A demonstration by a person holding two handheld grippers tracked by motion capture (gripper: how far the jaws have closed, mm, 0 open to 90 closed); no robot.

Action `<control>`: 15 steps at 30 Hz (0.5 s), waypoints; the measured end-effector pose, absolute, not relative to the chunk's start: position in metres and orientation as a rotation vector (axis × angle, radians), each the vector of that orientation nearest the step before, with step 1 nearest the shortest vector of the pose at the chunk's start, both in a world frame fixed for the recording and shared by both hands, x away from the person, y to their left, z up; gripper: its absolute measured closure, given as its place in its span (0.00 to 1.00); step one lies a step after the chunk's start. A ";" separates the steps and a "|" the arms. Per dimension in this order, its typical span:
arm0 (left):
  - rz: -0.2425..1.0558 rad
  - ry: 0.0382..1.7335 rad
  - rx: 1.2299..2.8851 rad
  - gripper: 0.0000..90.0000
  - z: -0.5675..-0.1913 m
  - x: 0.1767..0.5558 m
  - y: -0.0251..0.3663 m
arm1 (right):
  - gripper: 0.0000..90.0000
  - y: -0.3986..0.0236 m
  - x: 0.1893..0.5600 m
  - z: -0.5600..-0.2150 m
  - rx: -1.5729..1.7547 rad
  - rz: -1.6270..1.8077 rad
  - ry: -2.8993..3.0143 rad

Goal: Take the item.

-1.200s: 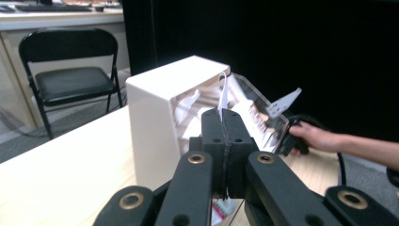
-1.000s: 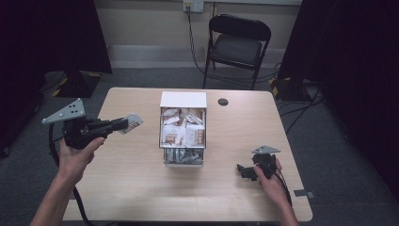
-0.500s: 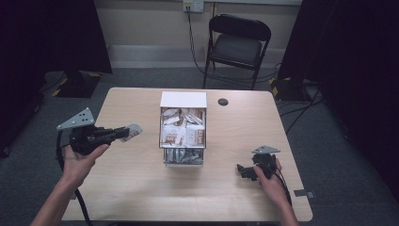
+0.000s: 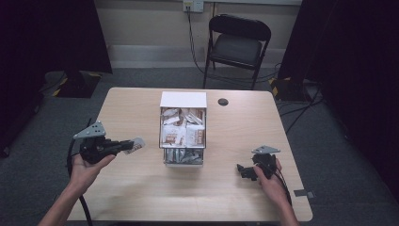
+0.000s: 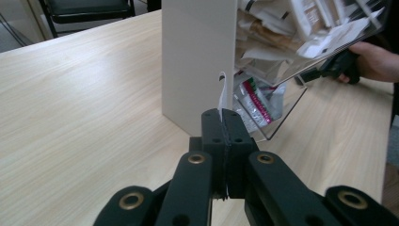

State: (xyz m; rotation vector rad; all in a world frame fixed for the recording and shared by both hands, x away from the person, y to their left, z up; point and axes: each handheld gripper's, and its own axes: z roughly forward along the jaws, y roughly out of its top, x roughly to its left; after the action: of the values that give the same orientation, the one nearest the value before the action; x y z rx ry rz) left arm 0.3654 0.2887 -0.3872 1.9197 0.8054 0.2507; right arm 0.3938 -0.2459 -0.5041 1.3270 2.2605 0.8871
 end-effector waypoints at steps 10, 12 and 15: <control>0.227 0.840 1.943 1.00 -0.409 0.370 0.288 | 0.00 -0.246 0.394 -0.504 1.326 0.887 2.260; 0.225 0.842 1.958 1.00 -0.414 0.371 0.288 | 0.00 -0.246 0.394 -0.504 1.327 0.887 2.260; 0.212 0.853 1.962 1.00 -0.420 0.373 0.287 | 0.00 -0.246 0.394 -0.504 1.329 0.888 2.259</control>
State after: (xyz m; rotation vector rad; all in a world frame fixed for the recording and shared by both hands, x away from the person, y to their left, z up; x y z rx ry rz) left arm 0.3727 0.2870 -0.4196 1.9618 0.8531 0.2118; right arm 0.3938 -0.2458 -0.5041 1.3291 2.2594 0.8880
